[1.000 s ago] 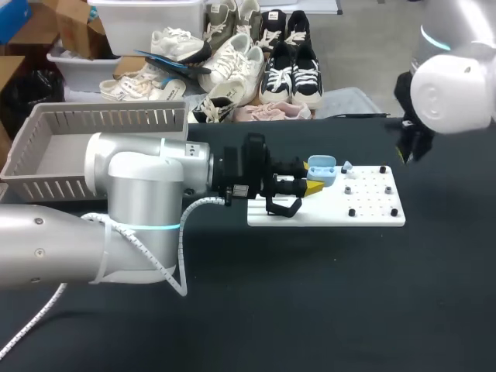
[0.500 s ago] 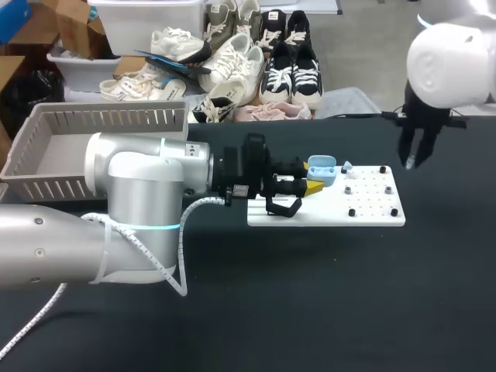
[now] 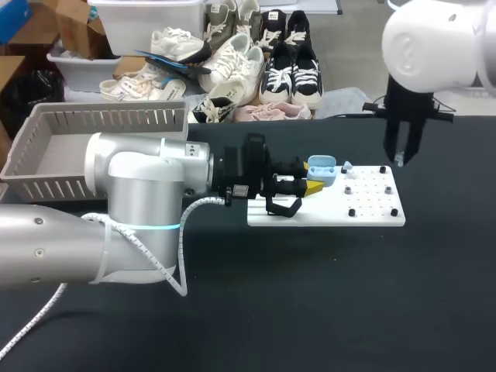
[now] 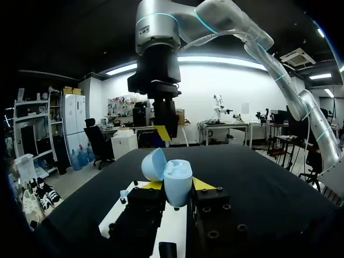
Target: Pick up each earbud case from the left stands, insert the matching earbuds, close the lid, and place the case in the box.
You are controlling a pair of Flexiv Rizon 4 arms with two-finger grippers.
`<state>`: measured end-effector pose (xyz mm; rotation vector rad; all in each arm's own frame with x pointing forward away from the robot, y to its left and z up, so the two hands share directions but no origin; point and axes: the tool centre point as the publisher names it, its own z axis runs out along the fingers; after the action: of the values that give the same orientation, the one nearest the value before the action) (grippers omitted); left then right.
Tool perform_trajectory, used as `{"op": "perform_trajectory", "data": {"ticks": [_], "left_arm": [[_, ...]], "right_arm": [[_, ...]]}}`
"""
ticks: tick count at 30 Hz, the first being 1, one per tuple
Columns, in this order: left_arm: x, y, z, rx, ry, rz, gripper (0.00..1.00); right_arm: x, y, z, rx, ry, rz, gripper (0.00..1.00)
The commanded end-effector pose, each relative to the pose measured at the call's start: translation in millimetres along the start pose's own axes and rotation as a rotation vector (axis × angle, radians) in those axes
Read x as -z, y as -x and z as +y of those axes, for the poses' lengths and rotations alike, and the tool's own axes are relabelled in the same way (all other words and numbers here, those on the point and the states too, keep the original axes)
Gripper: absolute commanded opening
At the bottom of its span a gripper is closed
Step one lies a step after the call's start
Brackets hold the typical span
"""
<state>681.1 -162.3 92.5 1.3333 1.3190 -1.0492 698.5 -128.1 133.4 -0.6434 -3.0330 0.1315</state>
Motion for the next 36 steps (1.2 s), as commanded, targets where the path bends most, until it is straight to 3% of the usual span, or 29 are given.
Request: {"op": "perform_trajectory", "data": {"ticks": [1, 18, 36], "left_arm": [[0, -1.2, 0.4, -0.001, 0.0, -0.003, 0.0], [0, -1.2, 0.4, -0.001, 0.0, -0.003, 0.0], [0, -1.2, 0.4, -0.001, 0.0, -0.003, 0.0]], "right_arm": [[14, -18, 3, -0.022, -0.012, -0.043, 0.0], [41, -60, 32, -0.012, 0.064, -0.081, 0.0], [38, -79, 71, 0.005, 0.112, -0.092, 0.0]]}}
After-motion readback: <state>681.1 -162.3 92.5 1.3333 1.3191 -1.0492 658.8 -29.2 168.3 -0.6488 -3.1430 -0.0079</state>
